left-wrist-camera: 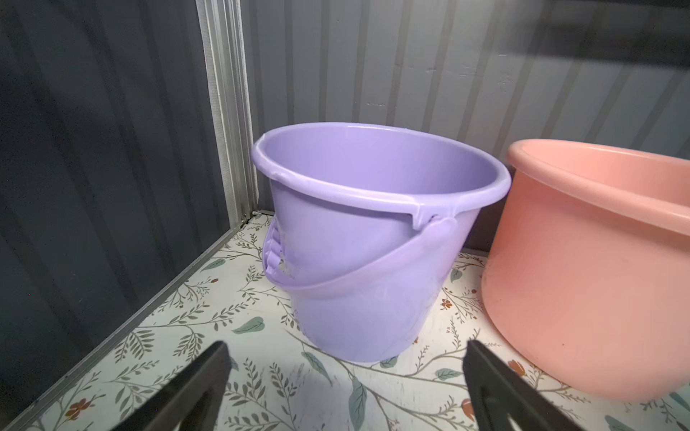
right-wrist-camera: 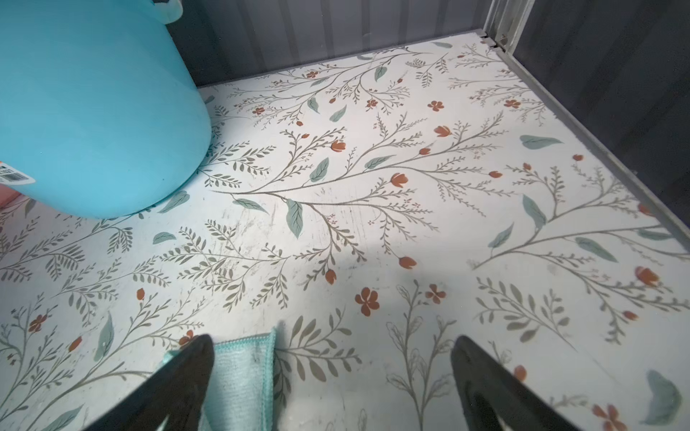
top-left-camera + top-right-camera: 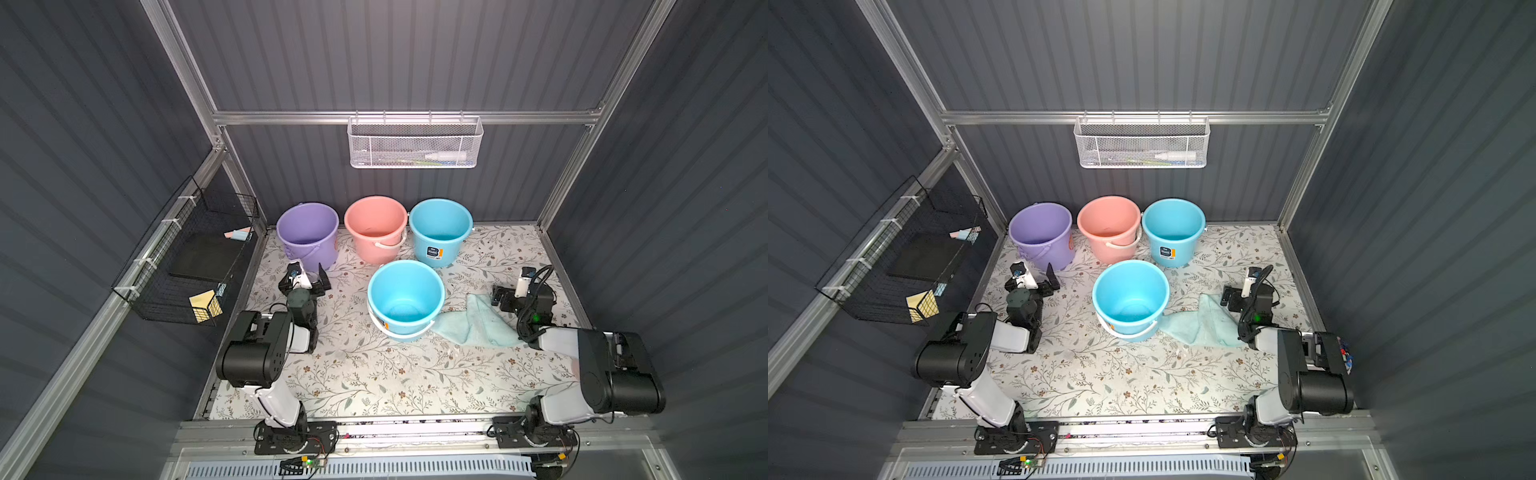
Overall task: Wipe the inside of the bucket with a cloth
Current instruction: Adjust the cleaning item at the center of the board.
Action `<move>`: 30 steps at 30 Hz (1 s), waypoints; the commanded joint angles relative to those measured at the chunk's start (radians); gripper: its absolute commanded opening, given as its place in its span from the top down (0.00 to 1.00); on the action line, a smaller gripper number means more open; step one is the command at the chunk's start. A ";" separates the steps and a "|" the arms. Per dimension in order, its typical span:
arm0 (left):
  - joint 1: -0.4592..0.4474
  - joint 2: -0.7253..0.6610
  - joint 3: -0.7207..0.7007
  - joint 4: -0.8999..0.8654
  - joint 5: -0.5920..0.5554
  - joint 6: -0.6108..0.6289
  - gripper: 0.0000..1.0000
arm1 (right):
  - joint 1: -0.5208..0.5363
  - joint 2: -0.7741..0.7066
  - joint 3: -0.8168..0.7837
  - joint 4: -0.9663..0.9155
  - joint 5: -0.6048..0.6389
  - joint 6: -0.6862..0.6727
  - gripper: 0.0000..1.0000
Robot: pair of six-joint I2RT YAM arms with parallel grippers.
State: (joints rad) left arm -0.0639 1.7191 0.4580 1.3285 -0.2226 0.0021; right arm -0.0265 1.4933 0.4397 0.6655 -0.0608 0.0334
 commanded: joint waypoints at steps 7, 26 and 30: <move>-0.002 -0.010 0.010 0.015 0.015 0.016 0.00 | -0.002 -0.002 0.022 0.002 -0.011 -0.012 0.01; 0.020 -0.014 0.018 -0.017 -0.002 -0.008 0.00 | -0.002 -0.003 0.021 0.002 -0.012 -0.012 0.01; 0.018 -0.069 0.072 -0.148 -0.022 -0.012 0.00 | -0.001 -0.040 0.040 -0.039 -0.021 -0.026 0.01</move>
State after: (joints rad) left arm -0.0505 1.7046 0.4675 1.2808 -0.2165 0.0002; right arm -0.0265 1.4879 0.4404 0.6579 -0.0647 0.0307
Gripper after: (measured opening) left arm 0.996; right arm 0.989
